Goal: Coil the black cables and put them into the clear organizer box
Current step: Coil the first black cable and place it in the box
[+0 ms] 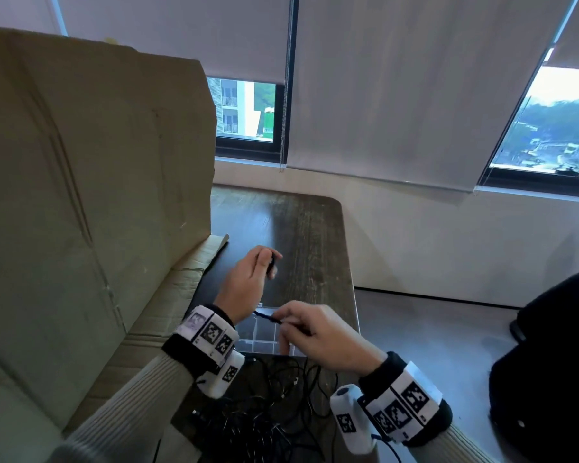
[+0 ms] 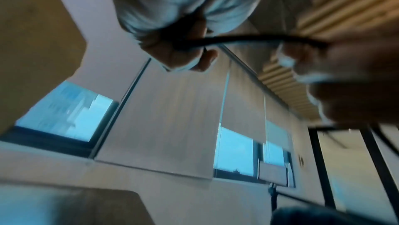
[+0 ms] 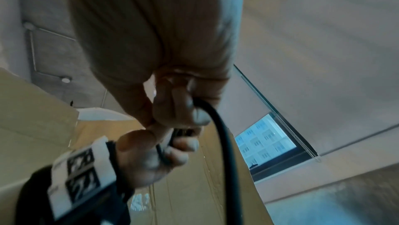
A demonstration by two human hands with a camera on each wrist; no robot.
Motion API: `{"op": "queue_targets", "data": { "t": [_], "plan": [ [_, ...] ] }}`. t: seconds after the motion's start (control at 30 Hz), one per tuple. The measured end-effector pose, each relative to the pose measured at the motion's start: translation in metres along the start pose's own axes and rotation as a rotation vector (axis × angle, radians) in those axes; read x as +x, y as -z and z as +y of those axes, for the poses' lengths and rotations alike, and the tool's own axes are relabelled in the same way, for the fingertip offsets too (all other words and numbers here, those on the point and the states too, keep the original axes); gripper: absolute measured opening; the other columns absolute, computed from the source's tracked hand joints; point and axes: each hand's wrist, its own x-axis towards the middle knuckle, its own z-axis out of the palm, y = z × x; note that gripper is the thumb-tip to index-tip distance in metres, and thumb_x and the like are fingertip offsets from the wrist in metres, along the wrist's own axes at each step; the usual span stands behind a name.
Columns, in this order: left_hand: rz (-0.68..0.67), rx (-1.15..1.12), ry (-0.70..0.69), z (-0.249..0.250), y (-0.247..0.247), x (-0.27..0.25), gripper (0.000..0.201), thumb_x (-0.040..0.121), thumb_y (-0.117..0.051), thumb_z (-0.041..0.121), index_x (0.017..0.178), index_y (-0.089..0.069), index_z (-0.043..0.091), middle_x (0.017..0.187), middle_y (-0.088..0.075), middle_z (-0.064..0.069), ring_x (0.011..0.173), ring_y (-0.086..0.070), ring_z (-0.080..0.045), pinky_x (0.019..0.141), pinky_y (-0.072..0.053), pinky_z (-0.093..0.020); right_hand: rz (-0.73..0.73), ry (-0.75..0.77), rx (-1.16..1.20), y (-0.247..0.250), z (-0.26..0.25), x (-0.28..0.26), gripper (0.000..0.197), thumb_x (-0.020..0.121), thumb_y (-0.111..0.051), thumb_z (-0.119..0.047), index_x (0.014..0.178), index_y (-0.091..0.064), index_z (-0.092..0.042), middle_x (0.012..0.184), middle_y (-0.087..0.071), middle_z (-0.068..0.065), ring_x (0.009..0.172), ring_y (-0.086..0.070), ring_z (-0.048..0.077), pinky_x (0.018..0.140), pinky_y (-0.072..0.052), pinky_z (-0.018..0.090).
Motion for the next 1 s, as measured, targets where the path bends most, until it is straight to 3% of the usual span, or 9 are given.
{"op": "queue_targets", "data": {
  "t": [0.07, 0.17, 0.23, 0.37, 0.47, 0.57, 0.67, 0.77, 1.0],
  "plan": [
    [-0.158, 0.242, -0.035, -0.003, 0.0, -0.005, 0.049, 0.097, -0.022, 0.051, 0.092, -0.063, 0.024, 0.069, -0.062, 0.007, 0.063, -0.057, -0.015, 0.065, -0.045, -0.036, 0.106, 0.018, 0.016, 0.009, -0.002, 0.002, 0.01, 0.095, -0.054, -0.012, 0.1, -0.063, -0.01, 0.073, -0.072, -0.002, 0.051, -0.055, -0.001, 0.056, -0.039, 0.008],
    [-0.336, 0.227, -0.052, -0.003, -0.001, -0.012, 0.074, 0.089, -0.009, 0.071, 0.076, -0.062, 0.021, 0.064, -0.06, 0.005, 0.058, -0.052, -0.008, 0.062, -0.04, -0.027, 0.282, 0.013, 0.105, 0.016, 0.002, 0.007, 0.002, 0.092, -0.062, -0.016, 0.09, -0.063, -0.015, 0.07, -0.073, -0.001, 0.057, -0.063, 0.006, 0.065, -0.053, 0.023],
    [-0.44, 0.229, -0.084, 0.0, -0.001, -0.014, 0.062, 0.088, -0.024, 0.068, 0.073, -0.062, 0.021, 0.06, -0.057, 0.007, 0.056, -0.049, -0.004, 0.06, -0.038, -0.022, 0.376, -0.018, 0.207, 0.016, 0.011, 0.011, 0.006, 0.089, -0.067, -0.015, 0.087, -0.061, -0.015, 0.068, -0.073, 0.002, 0.065, -0.07, 0.013, 0.074, -0.058, 0.034],
    [-0.602, 0.144, 0.001, 0.009, 0.0, -0.016, 0.026, 0.09, -0.06, 0.037, 0.075, -0.066, 0.015, 0.054, -0.056, 0.014, 0.05, -0.047, 0.001, 0.055, -0.039, -0.014, 0.484, -0.071, 0.367, 0.016, 0.029, 0.016, 0.018, 0.082, -0.076, -0.019, 0.083, -0.06, -0.01, 0.065, -0.071, 0.009, 0.06, -0.069, 0.023, 0.066, -0.058, 0.039],
    [-0.513, -0.083, 0.104, 0.006, -0.001, -0.017, 0.029, 0.098, -0.048, 0.016, 0.078, -0.068, 0.01, 0.05, -0.055, 0.011, 0.049, -0.046, 0.0, 0.053, -0.041, -0.013, 0.517, -0.141, 0.47, 0.014, 0.038, 0.017, 0.017, 0.081, -0.075, -0.017, 0.08, -0.062, -0.007, 0.062, -0.067, 0.006, 0.053, -0.059, 0.014, 0.053, -0.047, 0.023],
    [-0.342, -0.205, 0.171, 0.003, -0.001, -0.018, 0.036, 0.1, -0.041, 0.022, 0.091, -0.066, -0.002, 0.061, -0.066, 0.0, 0.054, -0.059, -0.012, 0.047, -0.043, -0.019, 0.504, -0.185, 0.551, 0.008, 0.046, 0.016, 0.006, 0.089, -0.066, -0.014, 0.085, -0.064, -0.012, 0.058, -0.059, -0.001, 0.048, -0.046, 0.013, 0.047, -0.041, 0.027],
    [-0.214, -0.396, 0.301, 0.001, -0.005, -0.016, 0.038, 0.1, -0.039, 0.027, 0.111, -0.063, -0.001, 0.099, -0.074, -0.011, 0.091, -0.072, -0.025, 0.07, -0.059, -0.03, 0.502, -0.188, 0.579, -0.002, 0.051, 0.013, 0.006, 0.095, -0.057, -0.008, 0.093, -0.062, -0.011, 0.059, -0.057, -0.002, 0.049, -0.046, 0.009, 0.048, -0.042, 0.024],
    [-0.136, -0.537, 0.346, 0.003, -0.009, -0.014, 0.042, 0.099, -0.038, 0.029, 0.119, -0.059, -0.001, 0.112, -0.07, -0.013, 0.103, -0.068, -0.026, 0.081, -0.058, -0.033, 0.504, -0.215, 0.598, -0.016, 0.049, 0.01, 0.006, 0.097, -0.053, -0.008, 0.098, -0.051, -0.003, 0.063, -0.057, 0.001, 0.051, -0.047, 0.01, 0.049, -0.045, 0.028],
    [-0.041, -0.731, 0.296, 0.011, -0.01, -0.011, 0.042, 0.102, -0.029, 0.032, 0.1, -0.059, 0.002, 0.091, -0.07, -0.011, 0.097, -0.069, -0.032, 0.087, -0.053, -0.049, 0.36, -0.273, 0.551, -0.045, 0.05, 0.006, 0.021, 0.099, -0.05, -0.02, 0.085, -0.058, -0.007, 0.056, -0.063, -0.001, 0.038, -0.049, 0.01, 0.036, -0.037, 0.021]
  ]
}}
